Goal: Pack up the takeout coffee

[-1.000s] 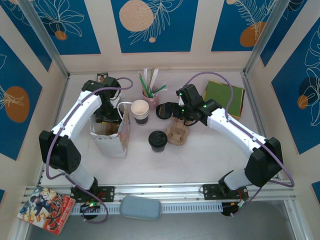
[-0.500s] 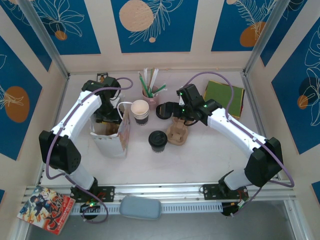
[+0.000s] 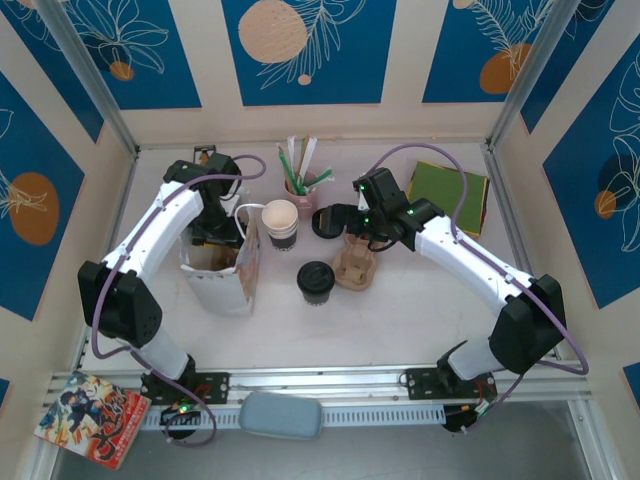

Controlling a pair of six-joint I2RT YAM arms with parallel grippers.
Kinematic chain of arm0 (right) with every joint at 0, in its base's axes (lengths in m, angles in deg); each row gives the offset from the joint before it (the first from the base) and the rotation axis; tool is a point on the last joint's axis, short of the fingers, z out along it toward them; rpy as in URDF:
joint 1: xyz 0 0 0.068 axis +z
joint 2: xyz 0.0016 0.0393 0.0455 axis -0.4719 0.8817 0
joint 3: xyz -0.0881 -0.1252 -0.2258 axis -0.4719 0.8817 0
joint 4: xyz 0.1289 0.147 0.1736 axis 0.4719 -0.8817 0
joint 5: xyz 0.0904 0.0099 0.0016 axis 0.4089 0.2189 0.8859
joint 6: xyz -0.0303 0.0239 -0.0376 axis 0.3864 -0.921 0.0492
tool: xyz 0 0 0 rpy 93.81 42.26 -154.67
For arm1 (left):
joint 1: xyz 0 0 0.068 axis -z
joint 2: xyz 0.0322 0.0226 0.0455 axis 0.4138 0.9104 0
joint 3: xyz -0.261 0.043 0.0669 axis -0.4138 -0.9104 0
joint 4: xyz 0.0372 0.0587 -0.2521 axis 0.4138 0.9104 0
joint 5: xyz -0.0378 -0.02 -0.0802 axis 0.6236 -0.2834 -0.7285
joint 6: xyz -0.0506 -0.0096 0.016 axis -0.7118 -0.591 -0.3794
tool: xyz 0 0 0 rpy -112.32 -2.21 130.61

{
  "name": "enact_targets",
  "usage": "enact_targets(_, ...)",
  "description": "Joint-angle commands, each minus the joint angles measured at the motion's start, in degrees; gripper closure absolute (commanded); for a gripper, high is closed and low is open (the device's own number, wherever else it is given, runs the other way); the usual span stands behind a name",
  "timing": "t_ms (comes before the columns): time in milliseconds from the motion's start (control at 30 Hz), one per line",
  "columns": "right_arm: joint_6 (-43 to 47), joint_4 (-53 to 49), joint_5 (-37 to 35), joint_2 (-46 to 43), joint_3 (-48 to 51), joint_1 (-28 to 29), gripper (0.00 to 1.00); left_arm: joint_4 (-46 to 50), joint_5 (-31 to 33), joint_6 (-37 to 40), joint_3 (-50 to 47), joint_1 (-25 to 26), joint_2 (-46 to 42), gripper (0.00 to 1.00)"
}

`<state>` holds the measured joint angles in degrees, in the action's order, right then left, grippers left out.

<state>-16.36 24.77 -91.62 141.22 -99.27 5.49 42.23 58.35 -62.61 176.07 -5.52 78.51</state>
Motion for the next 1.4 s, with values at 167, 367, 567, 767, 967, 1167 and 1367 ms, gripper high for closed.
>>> enact_targets(167, -0.56, -0.51, 0.31, -0.89, -0.67, 0.02, 0.01, 0.73, 0.83, -0.32, 1.03, -0.72, -0.02, 0.36)
enact_targets(367, -0.56, -0.47, 0.37, -0.84, -0.57, 0.01, 0.01, 0.46, 1.01, -0.47, 1.16, -0.68, -0.41, 0.36)
enact_targets(567, -0.56, -0.46, 0.49, -0.82, -0.58, 0.03, 0.01, 0.35, 1.19, -0.50, 1.43, -0.73, -0.48, 0.36)
enact_targets(767, -0.36, -0.44, 0.44, -0.82, -0.84, 0.02, 0.01, 0.13, 1.87, -0.57, 2.17, -0.71, -0.81, 0.36)
enact_targets(967, 0.15, -0.30, 0.67, -0.76, -1.61, 0.17, 0.01, -1.57, 2.89, -1.01, 2.00, -0.72, -2.10, 0.36)
enact_targets(1167, 0.48, -0.25, 0.76, -0.45, -2.14, 0.36, 0.01, -3.97, 3.62, -1.40, 0.80, -0.68, -4.00, 0.36)
enact_targets(1367, 0.59, -0.15, 0.74, -0.30, -2.19, 0.54, 0.01, -8.33, 4.35, -1.92, -1.89, -0.68, -7.24, 0.41)
